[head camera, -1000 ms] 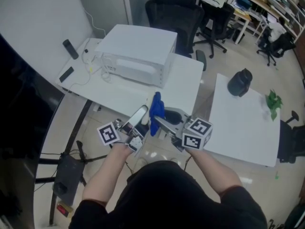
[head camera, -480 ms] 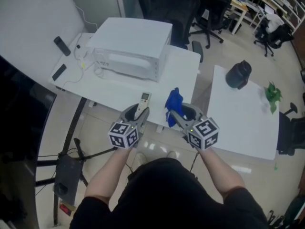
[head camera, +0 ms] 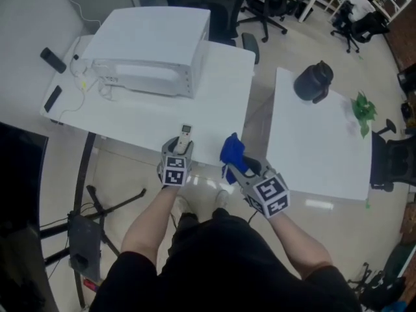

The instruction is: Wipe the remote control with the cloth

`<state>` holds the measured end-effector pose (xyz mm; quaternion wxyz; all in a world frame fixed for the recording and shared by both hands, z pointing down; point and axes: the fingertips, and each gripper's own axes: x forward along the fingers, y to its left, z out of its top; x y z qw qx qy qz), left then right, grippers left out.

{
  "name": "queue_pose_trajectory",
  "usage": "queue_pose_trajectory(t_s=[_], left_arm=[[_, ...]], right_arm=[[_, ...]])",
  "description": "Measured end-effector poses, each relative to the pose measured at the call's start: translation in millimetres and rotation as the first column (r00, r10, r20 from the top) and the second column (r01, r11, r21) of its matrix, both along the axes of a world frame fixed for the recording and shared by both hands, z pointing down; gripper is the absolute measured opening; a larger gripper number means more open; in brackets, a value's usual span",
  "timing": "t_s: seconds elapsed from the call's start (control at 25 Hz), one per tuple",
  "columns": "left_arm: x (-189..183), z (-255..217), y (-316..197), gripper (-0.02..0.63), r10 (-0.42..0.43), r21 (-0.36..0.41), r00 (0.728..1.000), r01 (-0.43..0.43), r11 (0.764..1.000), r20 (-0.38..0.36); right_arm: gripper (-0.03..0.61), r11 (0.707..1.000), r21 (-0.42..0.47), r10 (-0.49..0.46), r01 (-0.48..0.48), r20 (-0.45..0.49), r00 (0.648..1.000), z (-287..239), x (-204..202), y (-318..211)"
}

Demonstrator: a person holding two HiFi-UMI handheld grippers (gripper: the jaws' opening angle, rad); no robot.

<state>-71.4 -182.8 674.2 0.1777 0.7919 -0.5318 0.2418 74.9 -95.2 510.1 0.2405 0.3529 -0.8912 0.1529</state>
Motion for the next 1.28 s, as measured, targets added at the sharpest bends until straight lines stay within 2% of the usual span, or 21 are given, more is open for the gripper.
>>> queue_pose_trajectory(t_s=[0.48,0.56,0.72,0.92,1.12,1.28], left_arm=[[-0.4,28.1,-5.0,0.214,-0.019,-0.035,0.999,0.021,0.999,0.045],[-0.6,24.9,-3.6,0.261,-0.019,-0.034,0.999,0.020,0.999,0.038],[-6.9,2.9,8.9,0.261,-0.028,-0.001,0.999,0.028,1.000,0.019],[-12.0,-30.1,45.3,0.261,-0.027,0.025,1.000,0.027,0.999,-0.016],[-23.7,-44.2,73.8,0.261,-0.044,0.032,0.999,0.045,0.998,-0.029],[-29.0,-49.8,84.3,0.261,-0.045,0.040,0.999,0.046,0.998,-0.029]], right_arm=[[0.129,0.999,-0.034,-0.010,0.010,-0.023,1.000,15.2,4.4,1.5],[0.129,0.999,-0.046,-0.008,0.006,-0.044,0.999,23.7,5.3,-1.2],[0.130,0.997,-0.074,-0.011,-0.001,-0.162,0.987,62.8,4.2,-20.5],[0.130,0.990,-0.139,-0.058,0.010,-0.349,0.935,133.2,-4.3,-49.1],[0.137,0.986,-0.165,-0.081,0.006,-0.448,0.891,166.3,-14.2,-66.4],[0.160,0.983,-0.182,-0.076,-0.009,-0.458,0.886,179.5,-16.3,-71.3]])
